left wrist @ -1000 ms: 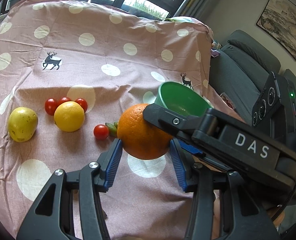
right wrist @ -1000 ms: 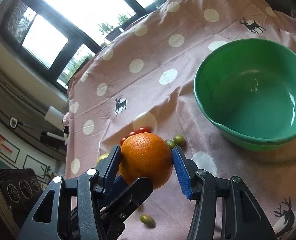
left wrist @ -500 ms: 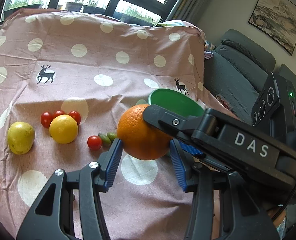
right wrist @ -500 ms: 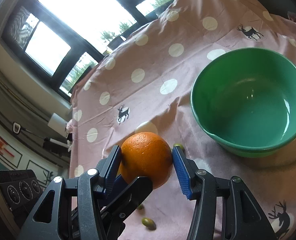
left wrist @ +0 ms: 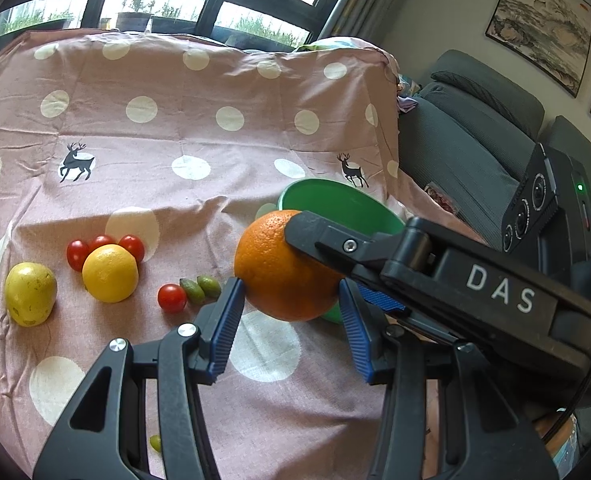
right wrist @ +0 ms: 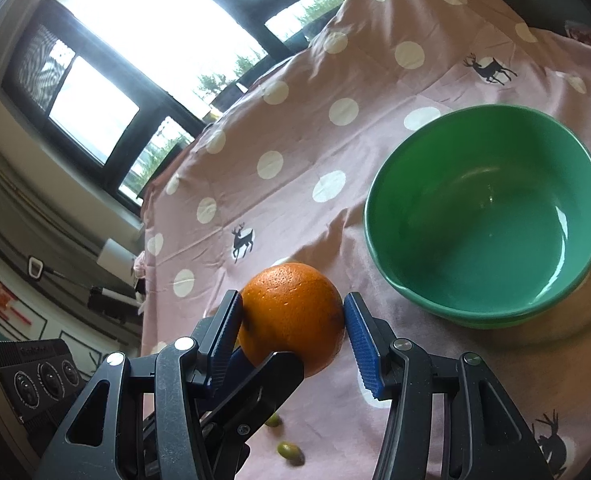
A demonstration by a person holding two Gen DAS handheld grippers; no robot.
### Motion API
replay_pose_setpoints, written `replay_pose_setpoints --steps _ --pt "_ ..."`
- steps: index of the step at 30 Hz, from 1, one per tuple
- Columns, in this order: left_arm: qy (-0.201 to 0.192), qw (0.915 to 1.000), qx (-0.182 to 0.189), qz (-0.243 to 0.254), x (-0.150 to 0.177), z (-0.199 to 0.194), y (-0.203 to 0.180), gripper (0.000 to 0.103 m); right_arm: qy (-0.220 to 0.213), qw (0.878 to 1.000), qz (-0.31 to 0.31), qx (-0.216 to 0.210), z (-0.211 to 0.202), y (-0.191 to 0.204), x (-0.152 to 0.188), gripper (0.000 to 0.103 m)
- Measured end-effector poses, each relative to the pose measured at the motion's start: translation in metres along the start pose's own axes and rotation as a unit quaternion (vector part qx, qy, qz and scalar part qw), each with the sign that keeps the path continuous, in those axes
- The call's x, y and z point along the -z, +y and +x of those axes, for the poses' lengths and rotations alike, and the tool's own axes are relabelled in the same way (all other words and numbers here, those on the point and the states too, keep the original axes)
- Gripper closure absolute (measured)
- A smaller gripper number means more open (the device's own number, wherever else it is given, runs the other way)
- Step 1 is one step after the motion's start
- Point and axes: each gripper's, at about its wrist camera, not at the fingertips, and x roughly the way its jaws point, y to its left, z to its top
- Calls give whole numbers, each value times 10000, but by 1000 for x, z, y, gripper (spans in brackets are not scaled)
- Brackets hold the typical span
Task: Organize fruits
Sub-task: 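Lift the orange with the right tool and carry it over the green bowl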
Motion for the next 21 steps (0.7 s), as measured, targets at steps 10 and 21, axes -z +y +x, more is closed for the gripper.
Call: replay_pose_setpoints --steps 10,21 --pt "-36 9999 83 111 -1 5 -7 56 -139 9999 55 43 -6 -6 -5 48" --pt "67 9991 352 219 -13 18 -15 56 -279 9993 135 184 -13 -14 -16 48"
